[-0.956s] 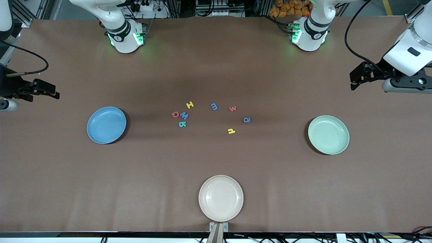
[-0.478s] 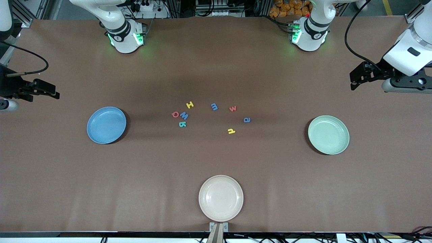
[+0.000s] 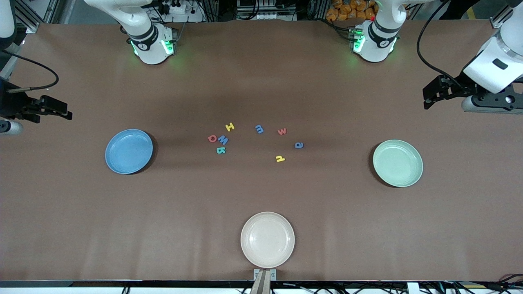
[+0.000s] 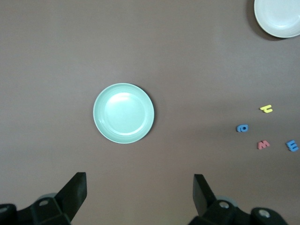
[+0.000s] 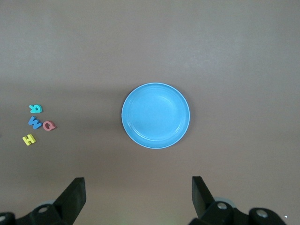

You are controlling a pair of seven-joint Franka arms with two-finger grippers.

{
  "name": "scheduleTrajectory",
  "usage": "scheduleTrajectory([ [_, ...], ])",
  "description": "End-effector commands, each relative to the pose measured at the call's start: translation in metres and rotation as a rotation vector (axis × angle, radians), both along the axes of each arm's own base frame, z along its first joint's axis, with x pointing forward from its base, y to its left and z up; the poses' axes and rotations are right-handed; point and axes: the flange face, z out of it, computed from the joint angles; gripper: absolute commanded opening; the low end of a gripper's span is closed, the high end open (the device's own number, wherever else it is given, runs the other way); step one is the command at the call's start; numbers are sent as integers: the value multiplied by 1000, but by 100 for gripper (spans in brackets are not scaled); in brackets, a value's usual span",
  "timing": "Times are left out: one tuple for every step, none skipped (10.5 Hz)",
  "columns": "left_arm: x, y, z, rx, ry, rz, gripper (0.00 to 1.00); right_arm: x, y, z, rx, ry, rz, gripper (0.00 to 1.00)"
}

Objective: Sort uppercase to blue plate, lowercase to green plate

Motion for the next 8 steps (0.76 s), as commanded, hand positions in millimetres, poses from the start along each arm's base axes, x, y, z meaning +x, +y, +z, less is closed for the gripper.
scheduleTrajectory([
  [10, -1, -33, -48, 74, 29, 100, -5, 1, 6, 14, -9, -5, 100],
  [17, -11, -57, -47, 95, 44, 100, -5, 1, 6, 14, -7, -6, 100],
  [24, -29, -81, -46, 101, 69, 100, -5, 1, 6, 14, -7, -6, 100],
  [31, -53, -106, -38, 111, 88, 100, -5, 1, 6, 15, -7, -4, 100],
  [36, -77, -131, -32, 127, 106, 100, -5, 0, 6, 14, -7, -6, 100],
  [42, -97, -155, -4, 120, 124, 100, -5, 0, 6, 13, -6, -4, 100],
  [44, -118, -177, 12, 124, 138, 100, -5, 0, 6, 13, -6, -4, 100],
  [43, -137, -197, 18, 136, 148, 100, -5, 0, 6, 13, -7, -4, 100],
])
